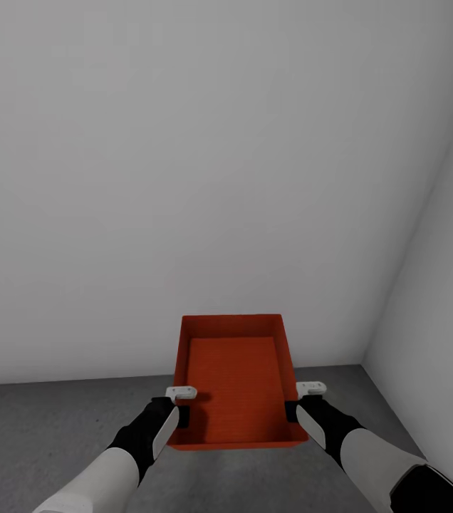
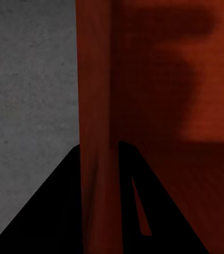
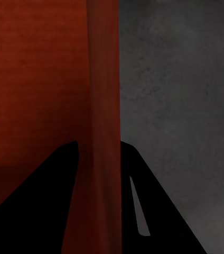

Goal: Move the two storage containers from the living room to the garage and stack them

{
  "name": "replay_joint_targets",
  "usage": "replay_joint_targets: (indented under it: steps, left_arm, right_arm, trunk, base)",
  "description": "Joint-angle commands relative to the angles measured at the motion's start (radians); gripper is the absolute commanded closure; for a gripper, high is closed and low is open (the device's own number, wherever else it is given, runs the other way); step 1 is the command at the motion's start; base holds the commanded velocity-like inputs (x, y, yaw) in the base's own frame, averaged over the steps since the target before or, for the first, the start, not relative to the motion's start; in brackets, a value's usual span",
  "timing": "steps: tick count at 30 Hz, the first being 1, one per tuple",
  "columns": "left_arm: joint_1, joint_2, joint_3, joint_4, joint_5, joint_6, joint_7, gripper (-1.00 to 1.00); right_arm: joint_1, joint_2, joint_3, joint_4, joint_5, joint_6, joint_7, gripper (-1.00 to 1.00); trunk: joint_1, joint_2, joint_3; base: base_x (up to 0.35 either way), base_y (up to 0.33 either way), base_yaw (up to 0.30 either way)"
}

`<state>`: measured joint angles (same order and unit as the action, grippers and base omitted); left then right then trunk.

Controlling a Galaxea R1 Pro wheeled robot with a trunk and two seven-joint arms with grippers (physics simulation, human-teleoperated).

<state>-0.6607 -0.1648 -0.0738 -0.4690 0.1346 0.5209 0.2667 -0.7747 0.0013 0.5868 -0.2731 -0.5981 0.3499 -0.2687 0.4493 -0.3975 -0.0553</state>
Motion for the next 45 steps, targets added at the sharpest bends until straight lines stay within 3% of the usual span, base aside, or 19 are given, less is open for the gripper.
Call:
replay_joint_targets:
  steps: [1, 4, 45]
  left_arm:
    - [0.000, 0.002, -0.011, 0.026, -0.017, 0.012, 0.015, 1.00]
    - [0.000, 0.002, -0.011, 0.026, -0.018, 0.013, 0.015, 1.00]
    - [0.000, 0.002, -0.010, 0.026, -0.016, 0.022, 0.014, 1.00]
  right_arm:
    - [-0.002, -0.001, 0.022, -0.009, -0.017, 0.000, -0.001, 1.00]
    - [-0.002, -0.001, 0.022, -0.009, -0.017, 0.000, -0.001, 1.00]
    - [-0.002, 0.000, 0.022, -0.009, -0.017, 0.000, -0.001, 1.00]
  trunk:
    - [0.001, -0.002, -0.002]
    - [0.001, -0.002, -0.002]
    - [0.158, -0.289, -0.131]
  base:
    - [0.000, 0.000, 0.000]
    - [0.000, 0.000, 0.000]
    - [0.000, 0.000, 0.000]
